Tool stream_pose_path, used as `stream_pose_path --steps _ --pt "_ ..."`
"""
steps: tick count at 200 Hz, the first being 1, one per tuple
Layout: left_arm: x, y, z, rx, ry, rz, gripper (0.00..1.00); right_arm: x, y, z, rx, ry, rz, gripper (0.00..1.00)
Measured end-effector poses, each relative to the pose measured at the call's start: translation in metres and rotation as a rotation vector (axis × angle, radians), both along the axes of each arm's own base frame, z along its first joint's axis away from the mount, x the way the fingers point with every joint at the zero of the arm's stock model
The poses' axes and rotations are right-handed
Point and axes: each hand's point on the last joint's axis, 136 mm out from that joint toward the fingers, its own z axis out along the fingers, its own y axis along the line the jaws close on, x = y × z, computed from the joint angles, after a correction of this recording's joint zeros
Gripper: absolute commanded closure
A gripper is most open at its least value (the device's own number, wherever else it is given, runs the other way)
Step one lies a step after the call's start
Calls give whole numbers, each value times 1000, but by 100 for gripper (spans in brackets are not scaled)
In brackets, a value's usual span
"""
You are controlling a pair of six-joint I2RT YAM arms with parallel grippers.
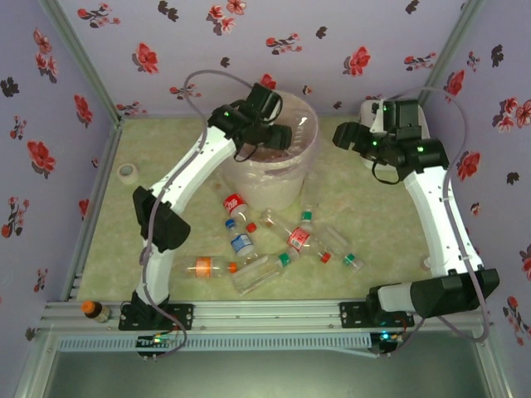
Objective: Put the plastic bottles in the bin
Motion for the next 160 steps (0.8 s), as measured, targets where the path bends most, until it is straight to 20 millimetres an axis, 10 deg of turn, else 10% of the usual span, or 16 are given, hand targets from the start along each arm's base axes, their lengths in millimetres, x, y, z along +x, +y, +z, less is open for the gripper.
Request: stream_pose_path --steps 40,101,160 --pt "-10 9 -9 13 25 8 22 -5 -10 -39 -49 92 -37 14" --pt "-7 18 54 -107 -94 24 11 -64 -35 -127 -220 377 -62 18" --pt "-4 52 107 -188 -189 71 8 -97 -1 -191 -443 624 185 14"
